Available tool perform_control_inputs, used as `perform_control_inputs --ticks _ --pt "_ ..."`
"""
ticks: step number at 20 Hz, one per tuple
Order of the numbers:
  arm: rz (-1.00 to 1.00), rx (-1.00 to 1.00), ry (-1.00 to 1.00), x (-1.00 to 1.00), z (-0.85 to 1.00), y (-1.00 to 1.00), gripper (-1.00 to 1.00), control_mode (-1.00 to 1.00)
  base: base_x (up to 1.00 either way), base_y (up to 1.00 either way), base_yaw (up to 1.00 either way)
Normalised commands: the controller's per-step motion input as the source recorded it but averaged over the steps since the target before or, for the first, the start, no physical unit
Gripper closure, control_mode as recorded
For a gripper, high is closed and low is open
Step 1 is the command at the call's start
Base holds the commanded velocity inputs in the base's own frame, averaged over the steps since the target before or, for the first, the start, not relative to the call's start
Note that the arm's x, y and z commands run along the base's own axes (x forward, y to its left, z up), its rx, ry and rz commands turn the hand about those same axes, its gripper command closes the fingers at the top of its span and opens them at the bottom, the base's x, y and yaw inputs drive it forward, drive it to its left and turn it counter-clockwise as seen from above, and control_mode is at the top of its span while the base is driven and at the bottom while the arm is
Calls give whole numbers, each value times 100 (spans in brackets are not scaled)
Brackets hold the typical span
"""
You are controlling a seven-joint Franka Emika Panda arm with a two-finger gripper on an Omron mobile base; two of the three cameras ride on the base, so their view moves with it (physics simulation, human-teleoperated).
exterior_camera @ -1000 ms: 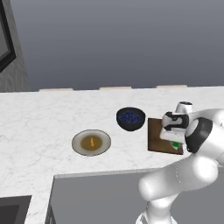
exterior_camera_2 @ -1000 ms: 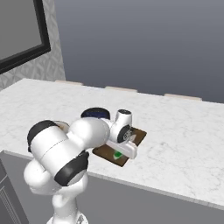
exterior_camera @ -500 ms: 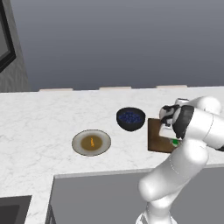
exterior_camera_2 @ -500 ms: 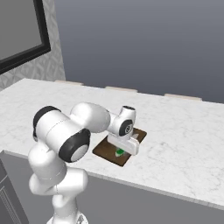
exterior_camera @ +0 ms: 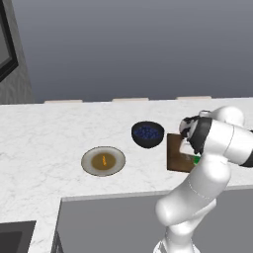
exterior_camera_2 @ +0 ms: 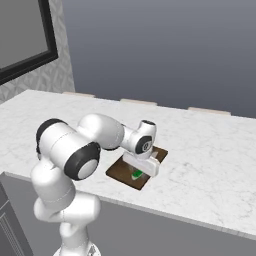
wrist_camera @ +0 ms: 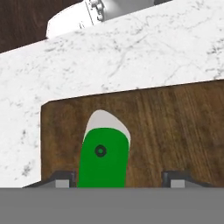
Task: Pick up the knife from the drawer and place it on the cutting board. Then place the meat from the plate to the cutting board.
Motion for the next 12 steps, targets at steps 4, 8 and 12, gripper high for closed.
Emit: perform_control_inputs --ticks 4,8,12 --pt "0 -1 0 -12 13 15 -100 -100 0 0 0" --pt "0 -4 -3 -44 61 13 -100 -100 0 0 0" --pt "0 0 -3 -57 65 22 -100 -100 0 0 0"
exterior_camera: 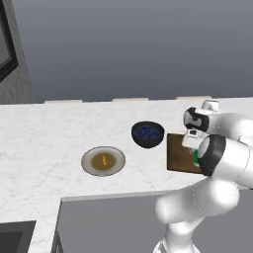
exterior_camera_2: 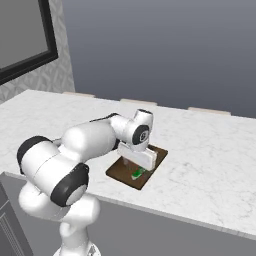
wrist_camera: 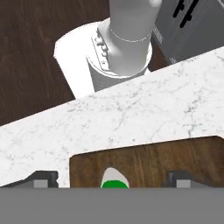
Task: Pick up the knife from the drawer and place it on the cutting board. Then place the meat from the plate to the cutting board.
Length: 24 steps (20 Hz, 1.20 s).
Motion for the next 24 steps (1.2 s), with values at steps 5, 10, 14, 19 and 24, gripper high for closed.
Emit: perform_control_inputs --ticks 5,10,14,19,24 --pt "1 0 -2 -39 49 59 -100 -100 0 0 0" --pt "4 0 -3 -2 32 97 -100 -100 0 0 0" --pt "5 0 -2 0 24 99 -100 -100 0 0 0" --pt "7 0 -2 7 2 95 -100 -100 0 0 0" --pt "8 0 -3 17 0 98 -100 -100 0 0 0"
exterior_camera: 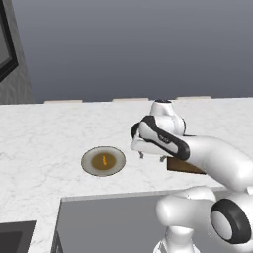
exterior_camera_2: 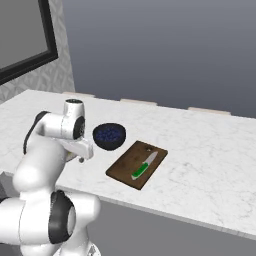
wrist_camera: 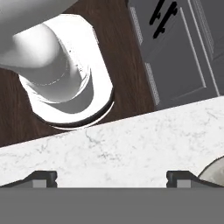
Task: Pick up the knife from the drawer and place it on the cutting board. Then place the meat from the plate to the cutting board.
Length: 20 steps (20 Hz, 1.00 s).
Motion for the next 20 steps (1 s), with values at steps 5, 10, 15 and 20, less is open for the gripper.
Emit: perform_control_inputs --ticks 5,10,15,20 --pt "7 0 0 27 0 94 -100 -100 0 0 0" --pt "-1 0 1 22 2 67 -100 -100 0 0 0" --pt "-38 -2 0 16 8 63 -100 -100 0 0 0" --pt "-50 -3 0 25 11 35 -100 -100 0 0 0"
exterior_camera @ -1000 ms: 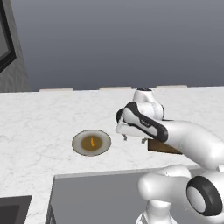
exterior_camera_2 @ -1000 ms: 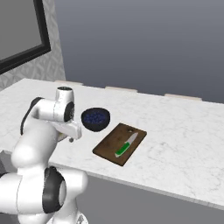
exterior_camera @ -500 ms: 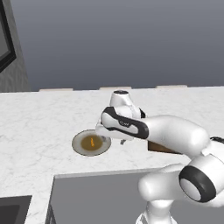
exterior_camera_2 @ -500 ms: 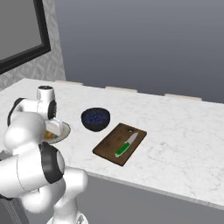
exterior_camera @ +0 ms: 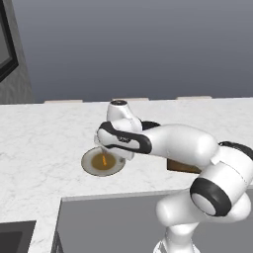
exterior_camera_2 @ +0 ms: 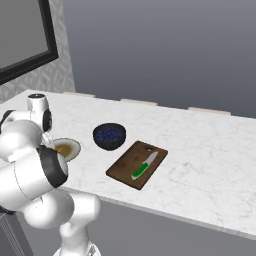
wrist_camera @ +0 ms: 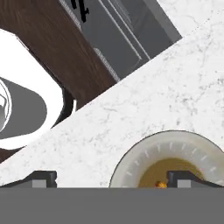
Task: Pick up the knife from the drawer and place it on the cutting board. Then place the meat from the plate to the cutting board.
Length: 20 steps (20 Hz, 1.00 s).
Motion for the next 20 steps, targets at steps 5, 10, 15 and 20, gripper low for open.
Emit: perform_control_inputs --ticks 5,10,15,20 --pt "-59 0 1 28 5 2 -100 -100 0 0 0" --pt "-66 0 1 15 0 0 -100 -100 0 0 0" --pt "-73 1 7 4 4 0 -100 -100 0 0 0" --pt "-68 4 3 0 3 0 -100 -100 0 0 0"
